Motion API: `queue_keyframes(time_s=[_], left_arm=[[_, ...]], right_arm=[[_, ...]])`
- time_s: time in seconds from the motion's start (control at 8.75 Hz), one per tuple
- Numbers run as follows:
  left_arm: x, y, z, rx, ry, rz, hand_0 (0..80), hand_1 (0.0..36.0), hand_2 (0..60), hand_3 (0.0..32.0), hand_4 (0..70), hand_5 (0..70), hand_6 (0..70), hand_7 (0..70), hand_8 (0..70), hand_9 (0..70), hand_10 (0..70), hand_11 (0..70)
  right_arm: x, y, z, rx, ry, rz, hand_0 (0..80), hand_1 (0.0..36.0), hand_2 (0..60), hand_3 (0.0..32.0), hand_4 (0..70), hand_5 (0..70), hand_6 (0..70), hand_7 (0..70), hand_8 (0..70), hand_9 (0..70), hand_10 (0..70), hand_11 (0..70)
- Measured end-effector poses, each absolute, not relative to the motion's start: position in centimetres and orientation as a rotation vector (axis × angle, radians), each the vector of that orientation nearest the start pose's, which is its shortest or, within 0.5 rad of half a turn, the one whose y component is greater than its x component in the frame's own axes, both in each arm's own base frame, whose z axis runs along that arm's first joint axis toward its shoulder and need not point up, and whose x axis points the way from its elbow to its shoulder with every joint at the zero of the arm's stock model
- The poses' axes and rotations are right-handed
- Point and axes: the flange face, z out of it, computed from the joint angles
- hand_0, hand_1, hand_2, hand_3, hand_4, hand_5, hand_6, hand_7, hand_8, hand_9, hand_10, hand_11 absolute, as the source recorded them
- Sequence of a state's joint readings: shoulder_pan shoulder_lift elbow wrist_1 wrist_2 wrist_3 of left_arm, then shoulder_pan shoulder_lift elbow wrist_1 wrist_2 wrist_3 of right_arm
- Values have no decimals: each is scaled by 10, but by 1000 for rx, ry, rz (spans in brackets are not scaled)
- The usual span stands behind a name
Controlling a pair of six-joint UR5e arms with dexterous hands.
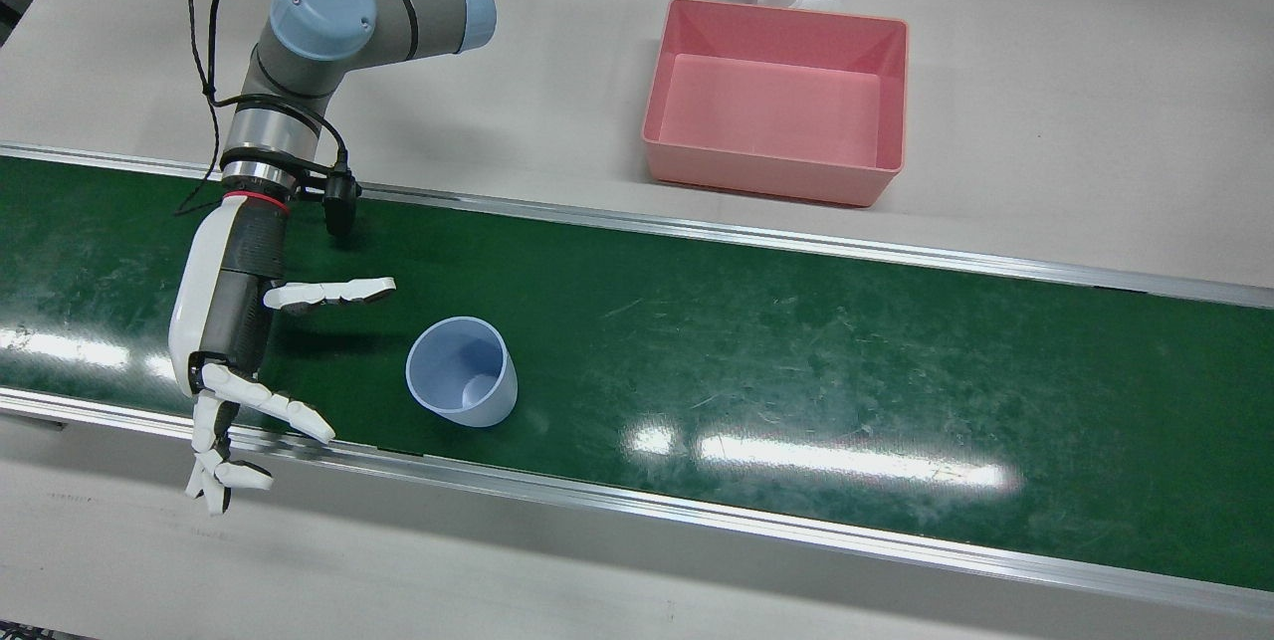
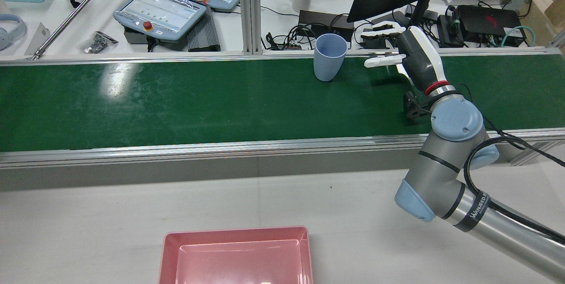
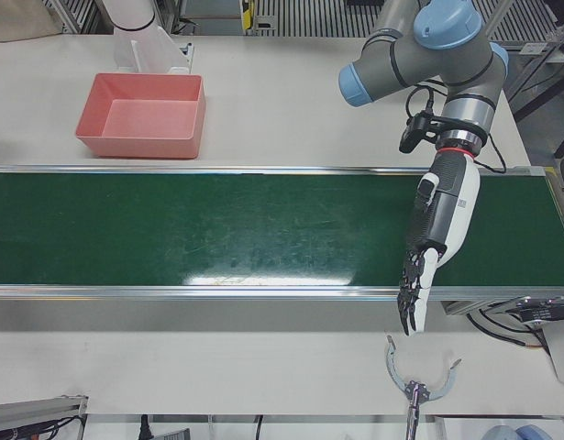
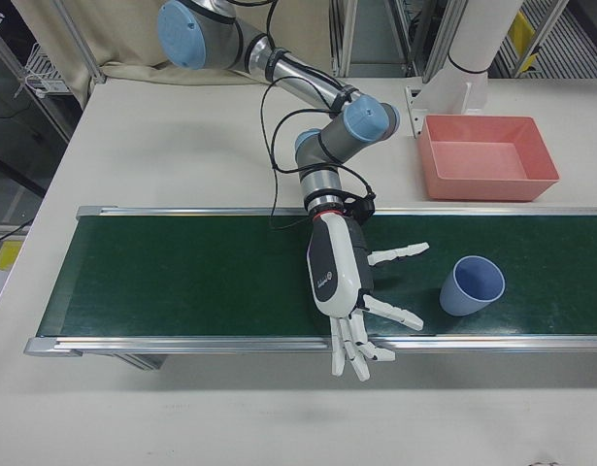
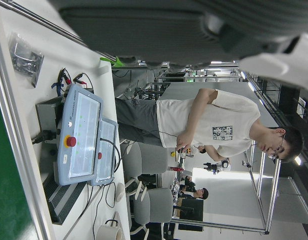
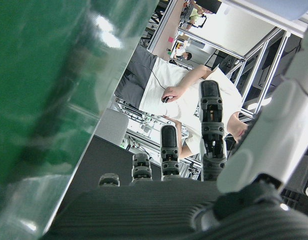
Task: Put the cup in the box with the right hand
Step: 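Shift the right hand along the belt to meet the arriving cup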
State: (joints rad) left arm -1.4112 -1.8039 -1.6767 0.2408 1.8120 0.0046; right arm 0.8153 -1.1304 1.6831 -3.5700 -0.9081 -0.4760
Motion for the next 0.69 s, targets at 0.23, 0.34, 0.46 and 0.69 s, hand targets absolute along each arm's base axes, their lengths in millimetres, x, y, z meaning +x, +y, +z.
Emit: queue_keyframes(time_s=[0.23, 0.34, 0.46, 0.69], left_arm=[[-17, -584, 535, -396, 2097, -1895, 0, 0, 0, 0, 0, 0, 0, 0, 0, 0, 0, 0], [-17, -584, 535, -396, 2097, -1895, 0, 0, 0, 0, 0, 0, 0, 0, 0, 0, 0, 0], [-17, -584, 535, -397, 2096, -1895, 0, 0, 0, 0, 0, 0, 0, 0, 0, 0, 0, 0], [-17, -584, 535, -397, 2096, -1895, 0, 0, 0, 0, 0, 0, 0, 0, 0, 0, 0, 0]], right_arm=[[-275, -573, 430, -411, 2579, -2294, 479, 0, 0, 78, 428, 9, 61, 407, 40, 129, 0, 0], [-276, -573, 430, -414, 2582, -2295, 478, 0, 0, 78, 426, 9, 60, 404, 40, 128, 0, 0], [-277, -573, 430, -415, 2583, -2296, 478, 0, 0, 80, 424, 9, 60, 404, 39, 128, 0, 0], [-277, -572, 431, -416, 2583, -2299, 479, 0, 0, 78, 427, 9, 61, 411, 40, 130, 0, 0]])
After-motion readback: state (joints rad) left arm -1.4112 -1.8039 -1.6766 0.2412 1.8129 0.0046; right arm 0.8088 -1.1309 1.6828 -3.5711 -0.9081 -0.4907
